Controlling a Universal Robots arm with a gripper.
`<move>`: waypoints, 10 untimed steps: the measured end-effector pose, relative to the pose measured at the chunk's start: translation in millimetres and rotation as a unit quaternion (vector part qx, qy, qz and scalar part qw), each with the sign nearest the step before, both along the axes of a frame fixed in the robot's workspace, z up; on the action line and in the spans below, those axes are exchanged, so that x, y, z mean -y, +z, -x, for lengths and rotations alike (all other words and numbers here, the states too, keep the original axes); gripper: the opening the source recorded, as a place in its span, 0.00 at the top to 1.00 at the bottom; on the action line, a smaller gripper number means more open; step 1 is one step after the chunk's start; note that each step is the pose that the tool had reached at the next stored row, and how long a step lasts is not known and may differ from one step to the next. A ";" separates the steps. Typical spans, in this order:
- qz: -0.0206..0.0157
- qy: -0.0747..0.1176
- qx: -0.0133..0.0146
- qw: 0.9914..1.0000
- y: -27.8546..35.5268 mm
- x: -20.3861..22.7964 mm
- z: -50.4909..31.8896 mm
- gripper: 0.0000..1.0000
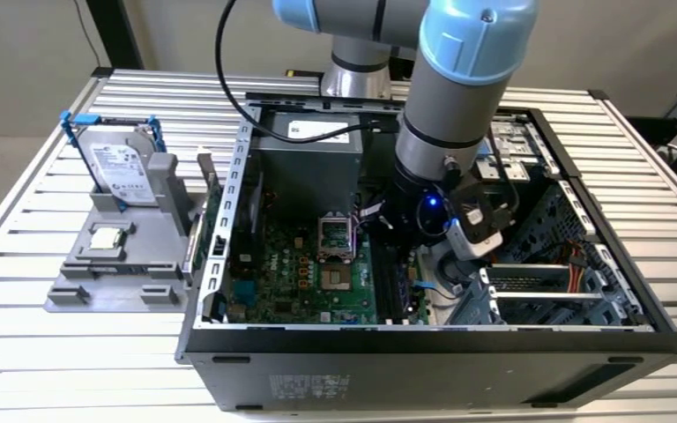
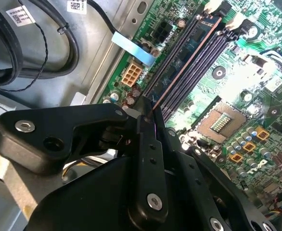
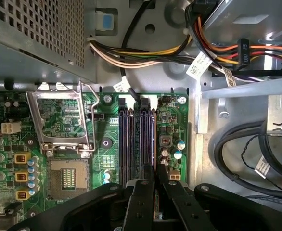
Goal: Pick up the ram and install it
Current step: 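Insert the ram into the slot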
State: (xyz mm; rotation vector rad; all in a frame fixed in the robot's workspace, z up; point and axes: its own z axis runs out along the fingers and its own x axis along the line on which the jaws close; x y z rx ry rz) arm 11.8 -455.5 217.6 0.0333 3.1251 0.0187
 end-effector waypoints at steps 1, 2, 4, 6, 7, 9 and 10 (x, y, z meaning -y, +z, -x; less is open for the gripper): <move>0.000 0.000 0.000 1.000 -0.5 0.0 0.0 1.00; 0.000 0.000 0.000 1.000 -1.3 0.0 0.0 1.00; 0.000 0.000 0.000 1.000 -3.5 0.0 0.0 1.00; 0.000 0.000 0.000 1.000 -5.8 0.0 0.1 1.00; 0.000 0.000 -0.001 1.000 -6.2 0.0 0.1 1.00; 0.000 0.000 -0.001 1.000 -6.2 0.1 0.1 1.00; 0.000 0.000 -0.001 1.000 -6.2 0.0 0.0 1.00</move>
